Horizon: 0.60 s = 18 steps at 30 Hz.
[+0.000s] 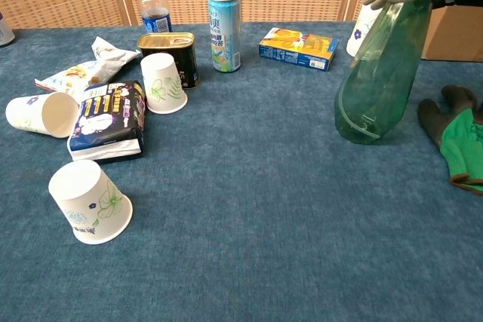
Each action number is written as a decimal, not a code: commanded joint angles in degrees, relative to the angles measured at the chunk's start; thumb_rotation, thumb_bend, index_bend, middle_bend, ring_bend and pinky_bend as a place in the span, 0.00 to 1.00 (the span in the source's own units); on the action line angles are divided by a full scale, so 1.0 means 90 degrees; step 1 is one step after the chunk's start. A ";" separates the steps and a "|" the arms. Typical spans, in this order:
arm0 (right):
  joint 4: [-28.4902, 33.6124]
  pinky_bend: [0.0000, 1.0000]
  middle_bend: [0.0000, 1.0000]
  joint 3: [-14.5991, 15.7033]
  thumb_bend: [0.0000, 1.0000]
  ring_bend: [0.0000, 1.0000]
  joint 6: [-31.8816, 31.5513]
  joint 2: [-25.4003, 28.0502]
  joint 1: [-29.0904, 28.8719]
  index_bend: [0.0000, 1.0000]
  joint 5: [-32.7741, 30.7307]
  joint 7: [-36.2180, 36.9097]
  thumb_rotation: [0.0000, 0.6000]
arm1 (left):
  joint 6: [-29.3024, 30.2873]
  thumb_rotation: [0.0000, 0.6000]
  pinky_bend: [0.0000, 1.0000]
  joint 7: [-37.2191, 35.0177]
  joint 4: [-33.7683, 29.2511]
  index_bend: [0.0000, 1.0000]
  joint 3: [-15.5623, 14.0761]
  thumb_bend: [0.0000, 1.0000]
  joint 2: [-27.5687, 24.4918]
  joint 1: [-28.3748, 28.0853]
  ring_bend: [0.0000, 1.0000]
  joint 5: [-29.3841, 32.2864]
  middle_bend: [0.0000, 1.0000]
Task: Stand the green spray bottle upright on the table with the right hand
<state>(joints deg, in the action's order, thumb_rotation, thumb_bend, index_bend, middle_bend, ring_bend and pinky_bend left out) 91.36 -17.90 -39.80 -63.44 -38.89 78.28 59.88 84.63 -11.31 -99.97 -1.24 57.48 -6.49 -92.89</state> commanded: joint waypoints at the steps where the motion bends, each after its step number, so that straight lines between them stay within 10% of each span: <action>1: -0.0008 0.31 0.37 0.0021 0.04 0.21 -0.0015 0.0009 -0.0008 0.32 0.0020 0.0030 1.00 | 0.0004 0.99 0.04 0.0001 -0.0002 0.29 -0.0001 0.18 0.0001 0.0004 0.21 0.0001 0.27; 18: 0.0027 0.30 0.37 0.0145 0.04 0.21 -0.0067 0.0024 -0.0096 0.31 0.0009 -0.0036 1.00 | 0.0014 1.00 0.05 0.0000 0.0014 0.29 -0.0007 0.18 0.0005 0.0008 0.21 -0.0004 0.27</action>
<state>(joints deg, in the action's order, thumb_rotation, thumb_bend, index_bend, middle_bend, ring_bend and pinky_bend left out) 91.61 -16.62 -40.38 -63.21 -39.74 78.40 59.57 84.76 -11.32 -99.84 -1.30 57.53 -6.41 -92.92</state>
